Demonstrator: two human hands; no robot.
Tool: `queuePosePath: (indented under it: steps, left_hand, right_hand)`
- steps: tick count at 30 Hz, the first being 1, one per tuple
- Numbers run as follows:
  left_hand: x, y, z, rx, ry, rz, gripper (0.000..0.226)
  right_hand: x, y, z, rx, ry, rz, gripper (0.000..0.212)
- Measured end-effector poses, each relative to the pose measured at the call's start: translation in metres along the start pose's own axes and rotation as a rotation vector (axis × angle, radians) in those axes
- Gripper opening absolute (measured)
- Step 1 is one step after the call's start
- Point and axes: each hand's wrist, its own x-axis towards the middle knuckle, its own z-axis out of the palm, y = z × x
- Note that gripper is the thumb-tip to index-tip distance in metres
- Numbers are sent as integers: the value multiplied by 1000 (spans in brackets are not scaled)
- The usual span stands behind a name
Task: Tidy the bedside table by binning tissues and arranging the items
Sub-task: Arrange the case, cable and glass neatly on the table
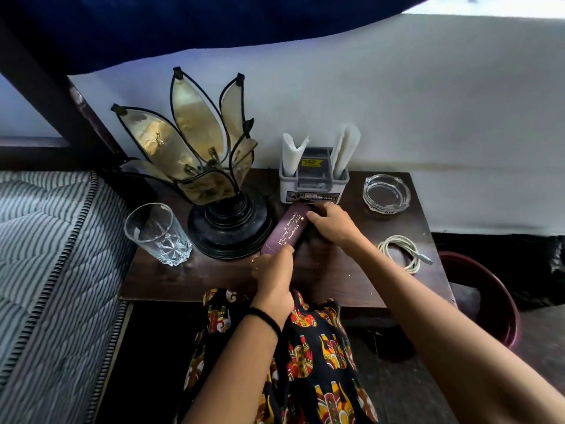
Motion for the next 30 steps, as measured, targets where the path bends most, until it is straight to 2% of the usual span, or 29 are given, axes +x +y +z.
queuePosePath:
  steps: [2, 5, 9, 13, 17, 19, 20, 24, 30]
  left_hand:
    - [3, 0, 2, -58, -25, -22, 49]
    - [7, 1, 5, -43, -33, -26, 51]
    - [8, 1, 4, -25, -30, 17, 51]
    - [3, -1, 6, 88, -66, 175, 59]
    - [0, 0, 17, 189, -115, 317, 38]
    - [-2, 1, 25, 235, -163, 364, 35]
    - [-2, 1, 28, 260, -184, 380, 38]
    - [3, 3, 38, 354, -215, 402, 73]
    - [10, 1, 45, 287, -258, 323, 78]
  right_hand:
    - [3, -3, 4, -1, -3, -16, 48]
    - [6, -4, 9, -13, -1, -30, 47]
    - [-3, 4, 11, 9, 92, -41, 43]
    - [-19, 28, -2, 45, 219, -14, 35]
    - [-32, 52, -23, 96, 299, 80, 29]
    - [-37, 58, -31, 120, 333, 114, 28]
    - [-38, 60, -33, 123, 347, 127, 28]
    - [-40, 64, -32, 144, 372, 155, 27]
    - [-38, 67, -32, 159, 417, 157, 28]
